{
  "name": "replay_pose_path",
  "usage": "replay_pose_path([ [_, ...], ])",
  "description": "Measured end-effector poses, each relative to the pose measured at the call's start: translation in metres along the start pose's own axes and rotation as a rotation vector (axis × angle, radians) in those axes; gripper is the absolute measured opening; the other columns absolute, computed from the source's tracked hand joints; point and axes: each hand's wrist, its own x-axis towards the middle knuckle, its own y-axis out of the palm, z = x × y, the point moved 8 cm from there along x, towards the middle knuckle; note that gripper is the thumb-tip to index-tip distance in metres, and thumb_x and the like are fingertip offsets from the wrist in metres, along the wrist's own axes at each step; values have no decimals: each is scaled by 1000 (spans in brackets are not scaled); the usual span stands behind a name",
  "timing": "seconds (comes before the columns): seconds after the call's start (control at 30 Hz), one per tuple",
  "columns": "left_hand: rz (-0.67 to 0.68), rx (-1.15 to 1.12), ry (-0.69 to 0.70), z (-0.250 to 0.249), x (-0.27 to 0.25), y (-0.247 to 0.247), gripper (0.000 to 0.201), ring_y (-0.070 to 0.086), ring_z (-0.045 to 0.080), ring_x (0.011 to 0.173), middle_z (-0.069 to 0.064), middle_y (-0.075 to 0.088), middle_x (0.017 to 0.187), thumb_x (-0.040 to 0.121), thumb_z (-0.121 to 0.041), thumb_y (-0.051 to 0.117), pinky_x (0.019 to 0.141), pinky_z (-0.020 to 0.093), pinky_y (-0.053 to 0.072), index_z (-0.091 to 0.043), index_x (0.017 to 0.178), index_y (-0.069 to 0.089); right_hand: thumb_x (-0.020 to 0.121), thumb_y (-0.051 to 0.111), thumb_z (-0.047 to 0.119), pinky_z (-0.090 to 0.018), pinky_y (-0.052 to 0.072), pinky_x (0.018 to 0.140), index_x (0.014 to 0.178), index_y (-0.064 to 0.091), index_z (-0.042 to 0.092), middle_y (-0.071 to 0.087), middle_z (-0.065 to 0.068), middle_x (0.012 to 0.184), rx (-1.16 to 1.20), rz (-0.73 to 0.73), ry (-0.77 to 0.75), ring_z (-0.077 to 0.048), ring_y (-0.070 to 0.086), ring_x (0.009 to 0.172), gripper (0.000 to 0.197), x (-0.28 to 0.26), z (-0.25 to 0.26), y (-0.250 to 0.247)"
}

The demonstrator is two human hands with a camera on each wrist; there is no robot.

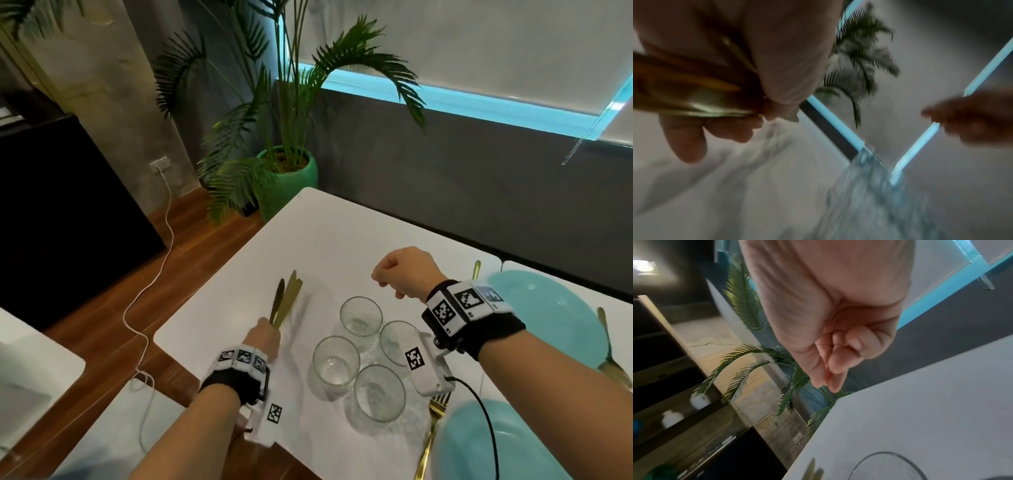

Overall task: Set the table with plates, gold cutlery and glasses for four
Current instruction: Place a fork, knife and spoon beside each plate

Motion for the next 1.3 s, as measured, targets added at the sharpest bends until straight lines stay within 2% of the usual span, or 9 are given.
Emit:
replay_pose_path([
  [0.1,16,-324,88,-30,-17,-35,14,55,18,63,9,56,86,99,-19,37,50,22,46,-6,98,44,88,61,23,-23,51,70,96,72,15,70,-1,94,-144,-57,-151,-13,62,76,16,-8,17,-6],
  [0.2,85,-546,219,-82,-43,-56,15,50,15,60,6,56,78,100,-19,36,53,25,43,-12,92,47,90,58,26,-30,48,88,108,68,22,69,3,104,-258,-95,-287,-17,60,102,22,-24,36,-10],
  [0.4,236,-657,424,-180,-102,-48,21,50,14,51,9,63,74,100,-14,33,43,19,39,-12,88,50,95,50,25,-32,48,94,121,61,26,58,4,126,-397,-200,-479,-17,56,112,29,-54,41,-31],
  [0.63,420,-529,556,-257,-148,10,27,49,10,45,7,64,71,101,-20,33,41,18,38,-11,89,56,81,69,13,-27,49,56,89,77,16,73,-2,88,-443,-386,-594,-22,69,72,12,-95,-14,-86],
  [0.77,474,-459,569,-295,-163,49,30,49,10,47,8,64,73,102,-22,31,42,18,40,-7,97,57,82,69,13,-36,58,59,87,76,16,74,-3,82,-516,-389,-548,-23,69,69,9,-104,-62,-109],
  [1.0,617,-481,556,-353,-193,119,29,59,10,50,8,67,75,102,-19,33,47,18,50,-7,91,57,65,83,13,-30,55,44,77,71,15,70,-1,70,-681,-453,-513,-19,67,55,18,-114,-152,-139],
  [1.17,559,-546,464,-388,-185,156,25,67,21,71,16,67,96,101,-11,30,61,25,58,3,114,47,60,85,18,-25,46,40,65,70,21,65,4,66,-617,-593,-175,-18,63,62,16,-125,-245,-193],
  [1.23,480,-523,480,-399,-175,163,26,65,19,69,17,65,98,100,-10,30,54,22,57,4,118,43,79,70,22,-31,53,61,81,73,21,68,2,85,-424,-615,135,-21,61,86,4,-128,-306,-220],
  [1.3,442,-497,499,-411,-168,170,25,60,16,65,13,63,94,99,-10,33,49,21,53,2,119,43,90,58,26,-31,49,77,97,73,18,70,-3,99,-165,-548,458,-22,58,93,18,-130,-371,-230],
])
